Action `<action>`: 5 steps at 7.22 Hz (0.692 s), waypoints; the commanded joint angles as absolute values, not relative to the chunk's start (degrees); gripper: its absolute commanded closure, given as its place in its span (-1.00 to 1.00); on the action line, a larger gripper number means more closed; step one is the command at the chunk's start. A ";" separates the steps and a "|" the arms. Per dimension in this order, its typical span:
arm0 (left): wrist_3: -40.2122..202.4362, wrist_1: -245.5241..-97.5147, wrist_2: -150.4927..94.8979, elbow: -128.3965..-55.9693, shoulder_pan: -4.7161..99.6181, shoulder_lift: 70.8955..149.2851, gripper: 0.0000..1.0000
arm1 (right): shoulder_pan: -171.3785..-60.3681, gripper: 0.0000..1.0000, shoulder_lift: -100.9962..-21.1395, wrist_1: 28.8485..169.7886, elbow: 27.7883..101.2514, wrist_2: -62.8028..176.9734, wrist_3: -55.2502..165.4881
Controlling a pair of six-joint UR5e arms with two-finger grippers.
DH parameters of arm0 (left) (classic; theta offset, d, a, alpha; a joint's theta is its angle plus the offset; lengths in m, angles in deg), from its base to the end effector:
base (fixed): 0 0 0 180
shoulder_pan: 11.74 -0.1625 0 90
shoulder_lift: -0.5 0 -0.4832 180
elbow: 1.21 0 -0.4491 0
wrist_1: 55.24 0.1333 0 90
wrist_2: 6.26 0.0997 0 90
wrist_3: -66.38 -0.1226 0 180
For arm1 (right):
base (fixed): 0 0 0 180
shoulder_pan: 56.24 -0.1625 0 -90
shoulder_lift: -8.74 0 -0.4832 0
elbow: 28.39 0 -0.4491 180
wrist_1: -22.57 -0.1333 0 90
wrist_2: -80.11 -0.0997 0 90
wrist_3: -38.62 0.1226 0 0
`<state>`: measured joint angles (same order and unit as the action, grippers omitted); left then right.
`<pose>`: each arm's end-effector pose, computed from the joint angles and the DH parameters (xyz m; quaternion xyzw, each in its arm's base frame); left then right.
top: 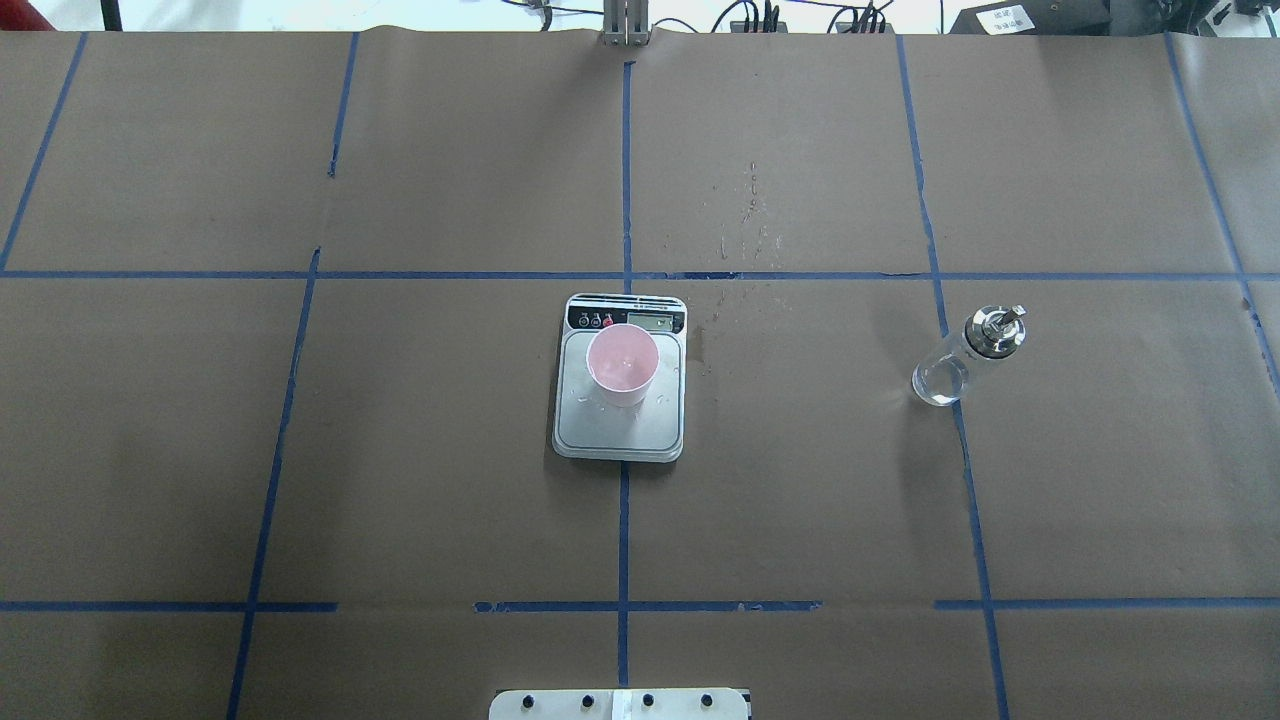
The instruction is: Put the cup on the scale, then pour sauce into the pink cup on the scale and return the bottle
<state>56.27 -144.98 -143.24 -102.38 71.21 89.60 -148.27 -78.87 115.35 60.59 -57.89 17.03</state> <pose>0.0238 -0.5483 0.6306 0.0906 0.3948 0.1707 0.8982 0.0622 -0.5649 0.7190 0.0722 -0.4004 -0.1502 0.9011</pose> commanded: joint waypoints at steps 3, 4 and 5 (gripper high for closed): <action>54.18 -146.11 -147.24 -96.14 81.66 88.74 -1.00 | -146.15 -1.00 -79.57 130.75 69.24 -54.28 11.38; 54.08 -146.73 -144.20 -97.44 81.68 86.04 -1.00 | -147.29 -1.00 -80.29 130.42 69.35 -54.28 11.37; 54.16 -148.47 -140.25 -96.58 81.51 85.75 -1.00 | -148.25 -1.00 -80.29 130.41 69.43 -54.19 11.37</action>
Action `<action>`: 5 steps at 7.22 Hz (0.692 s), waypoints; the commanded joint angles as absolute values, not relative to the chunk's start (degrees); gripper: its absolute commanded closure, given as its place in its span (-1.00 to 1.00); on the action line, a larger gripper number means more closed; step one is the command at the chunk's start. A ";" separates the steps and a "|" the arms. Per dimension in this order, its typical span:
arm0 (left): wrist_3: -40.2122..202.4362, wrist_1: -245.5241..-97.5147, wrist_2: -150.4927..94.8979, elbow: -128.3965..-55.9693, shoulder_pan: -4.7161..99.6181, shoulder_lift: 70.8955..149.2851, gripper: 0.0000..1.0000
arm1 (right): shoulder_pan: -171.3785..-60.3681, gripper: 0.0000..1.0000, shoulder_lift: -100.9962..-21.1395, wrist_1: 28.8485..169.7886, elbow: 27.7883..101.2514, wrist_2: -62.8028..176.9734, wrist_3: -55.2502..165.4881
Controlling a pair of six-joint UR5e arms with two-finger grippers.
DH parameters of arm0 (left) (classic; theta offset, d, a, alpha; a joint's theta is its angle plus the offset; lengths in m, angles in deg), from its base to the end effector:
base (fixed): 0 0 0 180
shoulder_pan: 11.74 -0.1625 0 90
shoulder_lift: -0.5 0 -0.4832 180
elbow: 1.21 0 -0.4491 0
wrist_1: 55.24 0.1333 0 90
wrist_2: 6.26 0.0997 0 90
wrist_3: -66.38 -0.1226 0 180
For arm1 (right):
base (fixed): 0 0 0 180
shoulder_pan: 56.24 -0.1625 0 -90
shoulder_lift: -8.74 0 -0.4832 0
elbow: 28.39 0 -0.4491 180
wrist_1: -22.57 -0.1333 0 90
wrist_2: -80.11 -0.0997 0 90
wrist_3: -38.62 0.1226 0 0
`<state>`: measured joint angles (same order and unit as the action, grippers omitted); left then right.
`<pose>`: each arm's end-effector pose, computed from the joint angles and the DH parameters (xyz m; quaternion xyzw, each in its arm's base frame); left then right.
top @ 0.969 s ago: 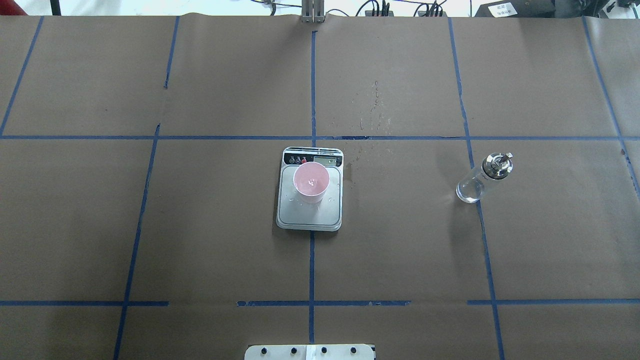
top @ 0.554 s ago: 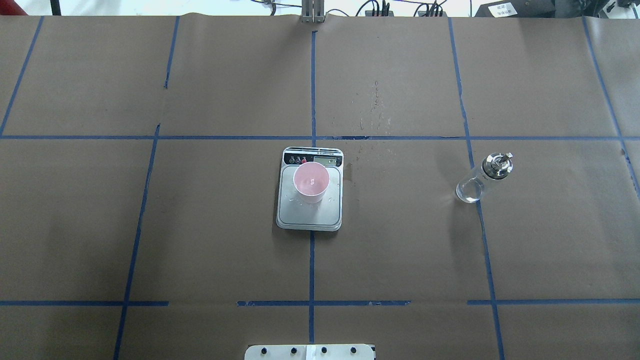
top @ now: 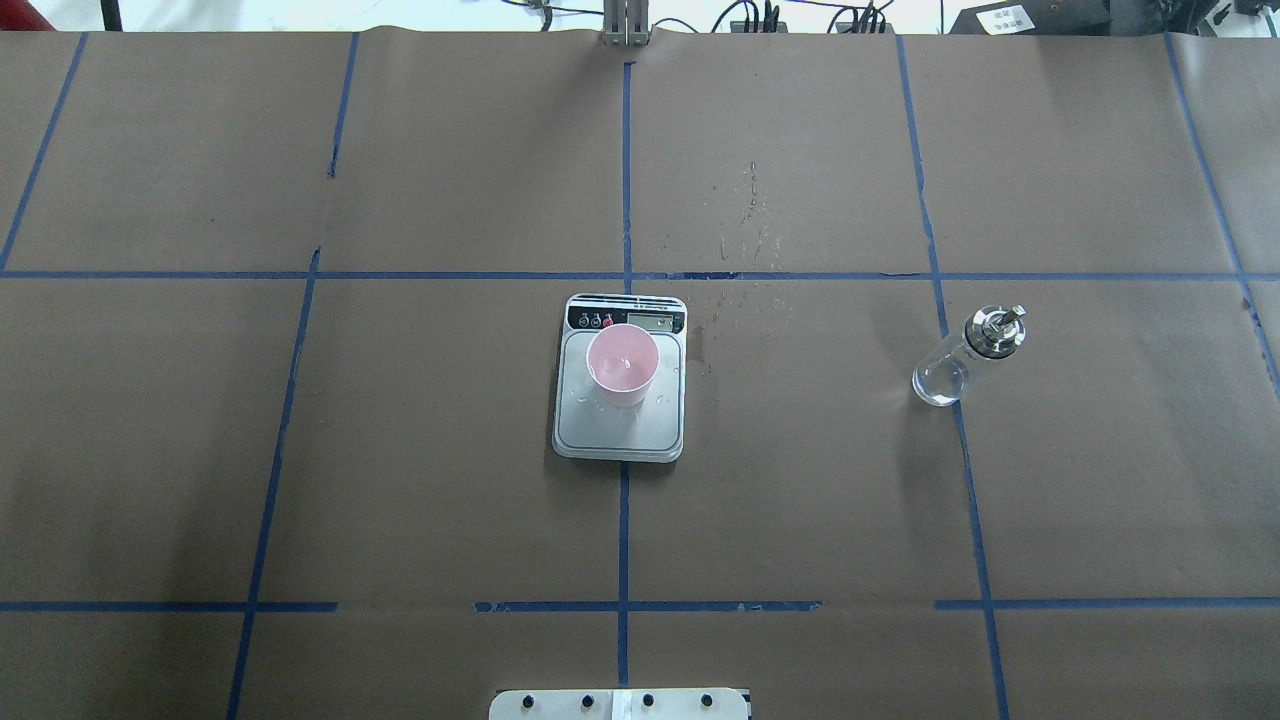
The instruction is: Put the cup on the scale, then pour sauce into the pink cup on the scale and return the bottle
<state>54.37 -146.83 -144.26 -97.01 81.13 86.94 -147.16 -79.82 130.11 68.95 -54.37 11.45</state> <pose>-0.0684 -0.5209 0.7024 0.0829 0.3991 0.0863 0.9090 0.0561 -0.5404 0.6786 0.0230 -0.3833 -0.1814 0.9054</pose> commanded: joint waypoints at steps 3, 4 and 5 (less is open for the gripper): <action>53.81 -151.57 -141.44 -95.60 81.68 83.91 -1.00 | -149.76 -1.00 -82.84 130.06 70.75 -53.48 12.34; 54.34 -151.39 -141.53 -95.43 81.51 84.08 -1.00 | -149.67 -1.00 -82.93 129.98 70.58 -53.57 12.34; 55.21 -151.65 -141.44 -95.52 81.16 84.17 -1.00 | -149.67 -1.00 -83.10 130.06 70.49 -53.57 12.51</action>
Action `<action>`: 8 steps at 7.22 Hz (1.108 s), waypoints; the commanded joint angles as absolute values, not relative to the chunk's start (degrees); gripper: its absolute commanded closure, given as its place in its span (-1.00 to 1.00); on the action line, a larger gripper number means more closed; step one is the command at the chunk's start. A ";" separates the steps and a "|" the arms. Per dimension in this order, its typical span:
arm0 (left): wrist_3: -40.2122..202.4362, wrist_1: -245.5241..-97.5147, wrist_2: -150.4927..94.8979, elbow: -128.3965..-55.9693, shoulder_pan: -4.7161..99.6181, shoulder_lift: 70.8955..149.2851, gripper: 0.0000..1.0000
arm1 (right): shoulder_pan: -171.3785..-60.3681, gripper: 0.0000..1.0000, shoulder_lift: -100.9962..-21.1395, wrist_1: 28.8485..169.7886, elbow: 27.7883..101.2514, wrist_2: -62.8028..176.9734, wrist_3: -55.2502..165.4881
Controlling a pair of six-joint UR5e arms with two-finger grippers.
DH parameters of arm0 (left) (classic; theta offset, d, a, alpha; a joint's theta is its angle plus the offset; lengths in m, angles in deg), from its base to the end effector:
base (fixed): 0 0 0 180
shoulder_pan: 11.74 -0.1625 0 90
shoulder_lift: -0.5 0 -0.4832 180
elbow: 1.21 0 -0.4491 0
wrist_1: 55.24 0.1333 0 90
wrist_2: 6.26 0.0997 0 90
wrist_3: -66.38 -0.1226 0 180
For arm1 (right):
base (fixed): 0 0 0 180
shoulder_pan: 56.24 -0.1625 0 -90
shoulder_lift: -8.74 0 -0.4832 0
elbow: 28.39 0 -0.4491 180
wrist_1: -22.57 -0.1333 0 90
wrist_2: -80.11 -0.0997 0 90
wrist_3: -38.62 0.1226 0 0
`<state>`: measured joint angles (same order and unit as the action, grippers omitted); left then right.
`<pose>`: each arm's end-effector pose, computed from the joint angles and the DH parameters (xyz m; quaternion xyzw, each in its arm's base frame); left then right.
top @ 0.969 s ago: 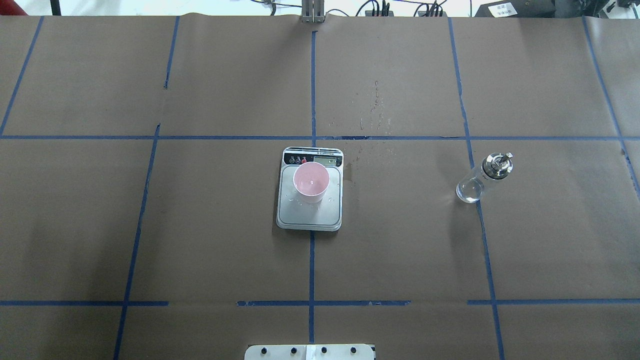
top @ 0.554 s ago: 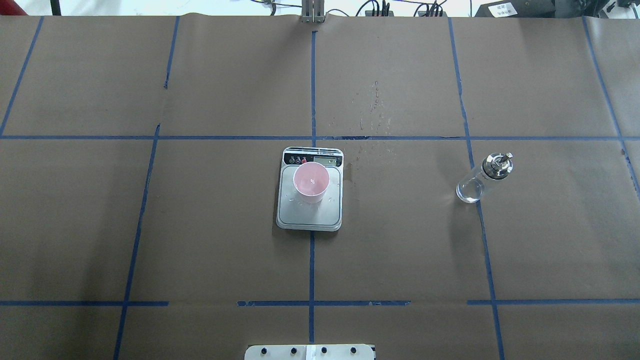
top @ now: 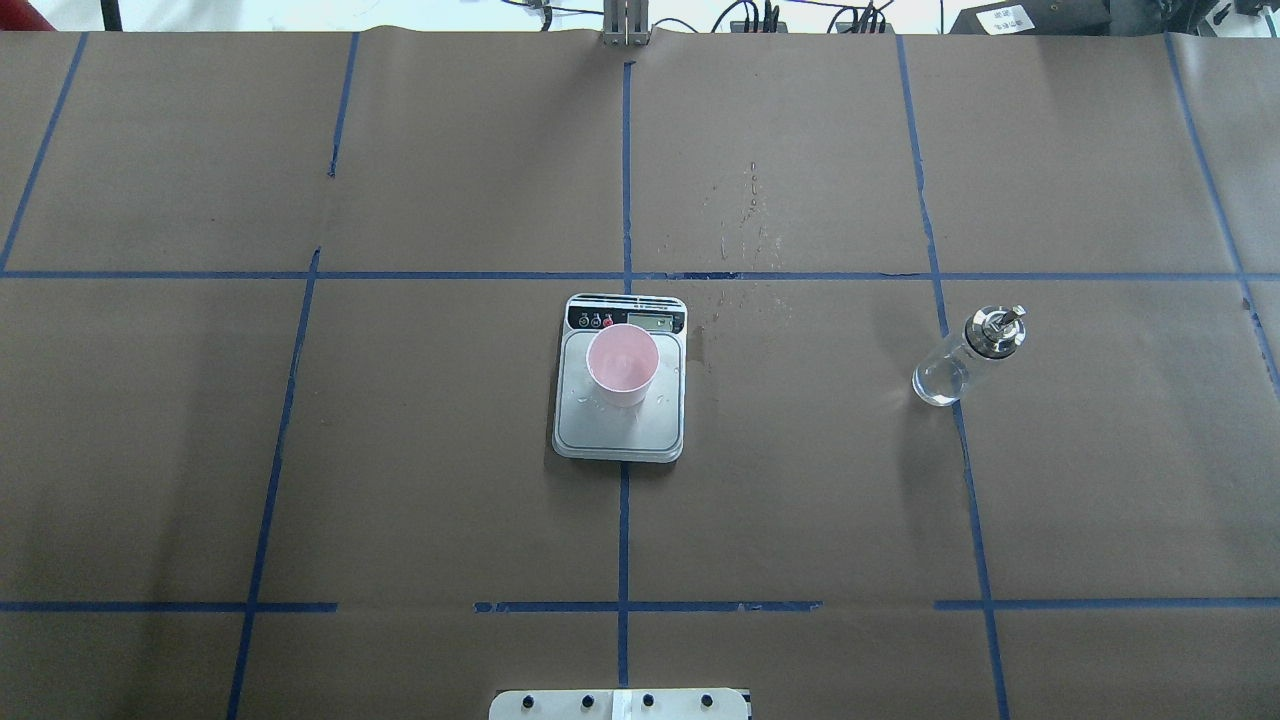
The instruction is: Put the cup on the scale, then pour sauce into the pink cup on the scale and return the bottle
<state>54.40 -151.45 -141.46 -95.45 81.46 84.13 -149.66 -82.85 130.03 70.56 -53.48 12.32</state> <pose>-0.0742 -0.4974 0.7385 0.0833 0.3763 0.0843 0.9189 0.0794 -0.5107 0.6929 0.0159 -0.3784 -0.1514 0.9130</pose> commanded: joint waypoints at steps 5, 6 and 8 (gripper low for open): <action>55.92 -151.92 -141.35 -99.21 80.89 83.98 -1.00 | -147.65 -1.00 -85.48 122.07 69.43 -56.12 22.79; 55.92 -151.22 -141.53 -99.30 80.98 84.51 -1.00 | -147.56 -1.00 -85.22 122.15 69.52 -56.56 23.06; 55.92 -151.22 -141.00 -98.77 80.89 84.61 -1.00 | -147.56 -1.00 -84.86 122.06 68.83 -57.27 23.24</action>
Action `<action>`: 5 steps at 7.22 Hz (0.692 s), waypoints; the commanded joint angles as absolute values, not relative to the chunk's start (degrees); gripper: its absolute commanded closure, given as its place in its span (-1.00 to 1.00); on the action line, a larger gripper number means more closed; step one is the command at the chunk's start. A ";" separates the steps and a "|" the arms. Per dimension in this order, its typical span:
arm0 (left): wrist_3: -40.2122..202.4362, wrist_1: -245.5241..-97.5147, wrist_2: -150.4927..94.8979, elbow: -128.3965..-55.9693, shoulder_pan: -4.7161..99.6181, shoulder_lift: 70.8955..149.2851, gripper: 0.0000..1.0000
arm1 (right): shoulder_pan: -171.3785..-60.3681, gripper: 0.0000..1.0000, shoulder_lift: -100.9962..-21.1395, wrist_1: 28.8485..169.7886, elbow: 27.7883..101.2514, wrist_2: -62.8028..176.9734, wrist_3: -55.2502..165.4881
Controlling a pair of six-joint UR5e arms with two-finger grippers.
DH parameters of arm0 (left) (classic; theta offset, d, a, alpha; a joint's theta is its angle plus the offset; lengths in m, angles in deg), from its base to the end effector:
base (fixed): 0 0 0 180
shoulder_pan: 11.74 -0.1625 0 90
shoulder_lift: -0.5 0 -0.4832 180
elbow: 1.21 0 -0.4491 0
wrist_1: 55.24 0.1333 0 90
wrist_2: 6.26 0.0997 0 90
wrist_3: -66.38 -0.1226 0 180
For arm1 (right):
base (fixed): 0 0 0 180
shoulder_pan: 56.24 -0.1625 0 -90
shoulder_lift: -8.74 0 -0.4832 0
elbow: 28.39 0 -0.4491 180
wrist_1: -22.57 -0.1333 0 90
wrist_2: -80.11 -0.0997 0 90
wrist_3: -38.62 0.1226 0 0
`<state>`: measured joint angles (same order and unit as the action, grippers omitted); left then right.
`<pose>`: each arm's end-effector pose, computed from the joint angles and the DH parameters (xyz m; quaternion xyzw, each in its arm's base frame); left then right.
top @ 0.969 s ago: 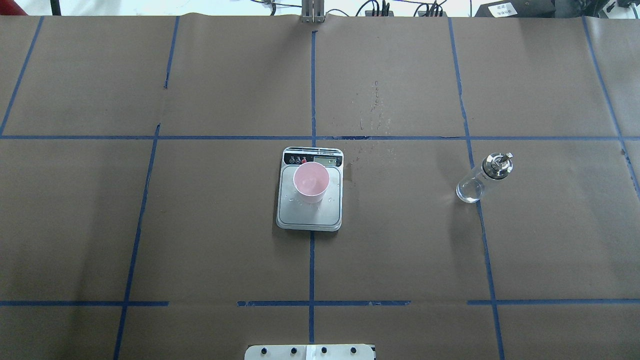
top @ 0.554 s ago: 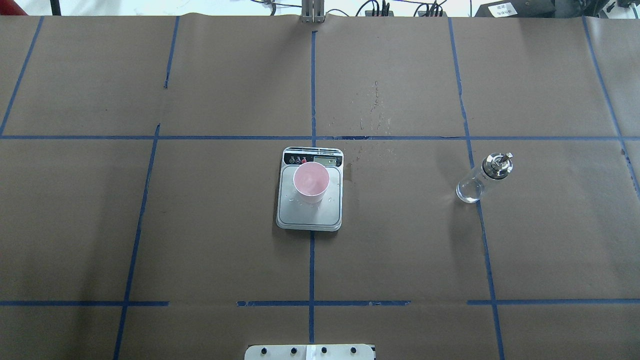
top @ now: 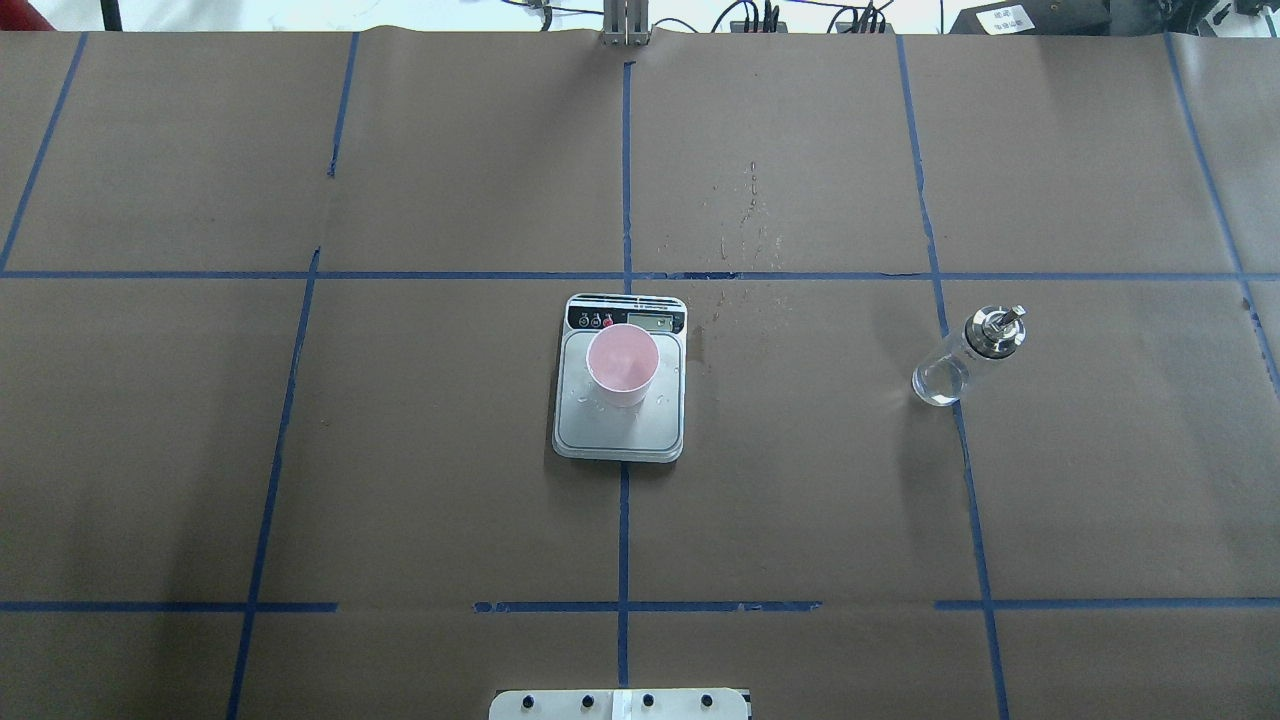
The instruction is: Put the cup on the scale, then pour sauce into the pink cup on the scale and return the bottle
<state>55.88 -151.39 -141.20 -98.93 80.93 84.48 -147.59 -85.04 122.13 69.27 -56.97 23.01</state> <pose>-0.0704 -0.5061 0.7021 0.1066 0.3715 0.0890 0.9180 0.0555 -0.5060 0.7072 0.0139 -0.4012 -0.0940 0.9110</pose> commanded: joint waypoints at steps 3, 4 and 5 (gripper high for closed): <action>55.92 -151.74 -136.55 -97.90 80.89 84.69 -1.00 | -147.12 -1.00 -84.78 122.06 69.00 -57.27 26.40; 55.92 -151.13 -136.87 -98.07 80.89 84.17 -1.00 | -146.95 -1.00 -84.78 122.06 68.91 -57.18 26.40; 55.92 -150.17 -137.04 -97.37 80.89 83.73 -1.00 | -146.86 -1.00 -84.78 122.06 68.82 -57.18 26.31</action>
<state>55.90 -151.10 -137.23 -97.92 80.89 84.20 -147.00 -84.78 122.06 68.91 -57.21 26.30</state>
